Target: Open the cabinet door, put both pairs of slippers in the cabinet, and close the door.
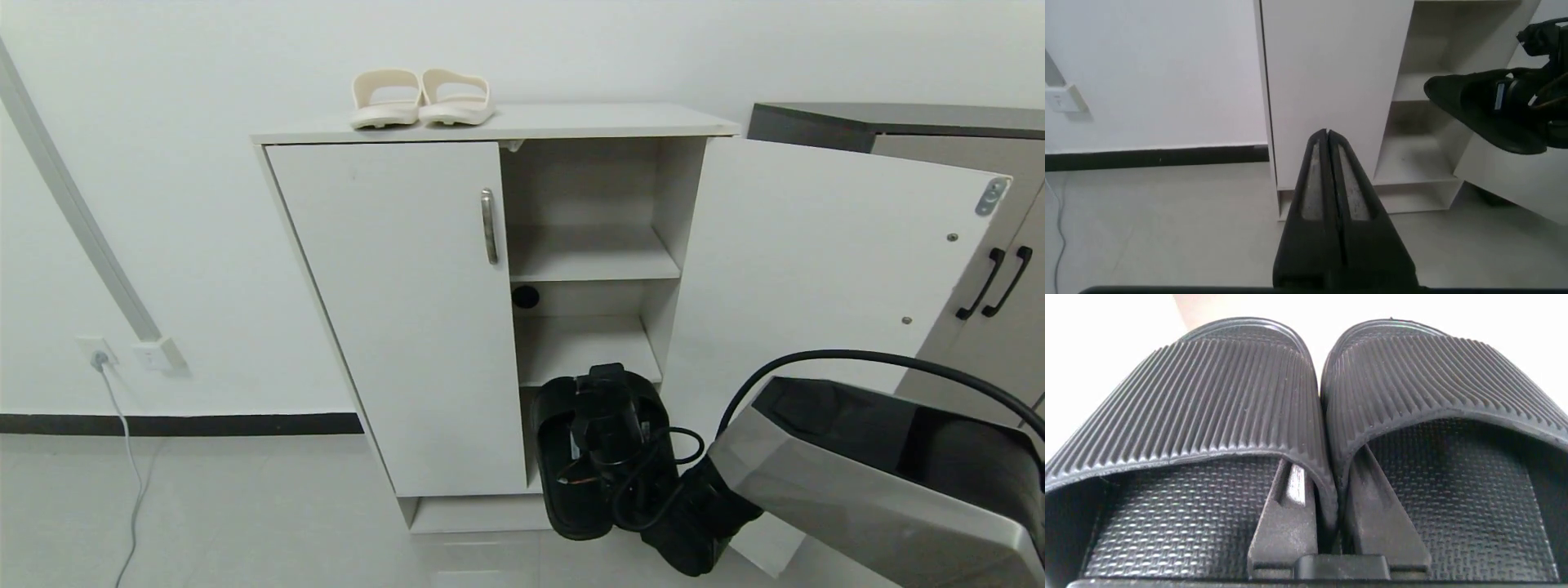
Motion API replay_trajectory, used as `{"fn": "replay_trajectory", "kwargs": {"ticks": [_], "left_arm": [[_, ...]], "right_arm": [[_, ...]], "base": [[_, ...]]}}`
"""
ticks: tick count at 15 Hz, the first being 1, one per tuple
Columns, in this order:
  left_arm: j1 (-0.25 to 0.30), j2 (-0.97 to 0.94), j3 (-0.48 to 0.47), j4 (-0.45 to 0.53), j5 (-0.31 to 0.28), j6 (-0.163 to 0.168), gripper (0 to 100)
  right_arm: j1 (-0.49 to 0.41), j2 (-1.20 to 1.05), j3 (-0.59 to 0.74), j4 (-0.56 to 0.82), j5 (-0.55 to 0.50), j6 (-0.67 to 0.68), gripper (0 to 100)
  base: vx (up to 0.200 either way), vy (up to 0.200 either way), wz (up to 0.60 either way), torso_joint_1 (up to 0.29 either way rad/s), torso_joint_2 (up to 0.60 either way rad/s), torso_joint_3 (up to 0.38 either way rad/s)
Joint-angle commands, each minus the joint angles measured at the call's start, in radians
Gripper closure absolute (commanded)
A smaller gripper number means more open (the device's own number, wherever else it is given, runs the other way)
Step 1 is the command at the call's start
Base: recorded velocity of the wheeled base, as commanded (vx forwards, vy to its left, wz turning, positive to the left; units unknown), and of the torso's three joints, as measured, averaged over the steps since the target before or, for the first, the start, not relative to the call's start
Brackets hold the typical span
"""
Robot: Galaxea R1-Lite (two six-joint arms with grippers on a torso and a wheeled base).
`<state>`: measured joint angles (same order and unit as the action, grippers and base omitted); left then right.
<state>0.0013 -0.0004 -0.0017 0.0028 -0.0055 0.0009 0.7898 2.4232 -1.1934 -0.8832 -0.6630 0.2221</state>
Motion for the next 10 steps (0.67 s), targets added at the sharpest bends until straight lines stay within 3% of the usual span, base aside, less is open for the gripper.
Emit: {"fn": "replay_trajectory", "kwargs": {"ticks": [1,10], "left_arm": [[0.0,0.002,0.0,0.0,-0.001,0.001,100],[0.0,0.002,0.0,0.0,0.001,-0.001,100]], "right_arm": [[0.003,0.002,0.003,0.0,-0.001,0.0,100],[0.005,0.022,0.008,-0.034,-0.014,-0.017,100]], "base": [[0.0,0.0,0.0,0.007,0.0,-0.163],[0.0,0.0,0.0,0.004,0.0,-0.194]]}}
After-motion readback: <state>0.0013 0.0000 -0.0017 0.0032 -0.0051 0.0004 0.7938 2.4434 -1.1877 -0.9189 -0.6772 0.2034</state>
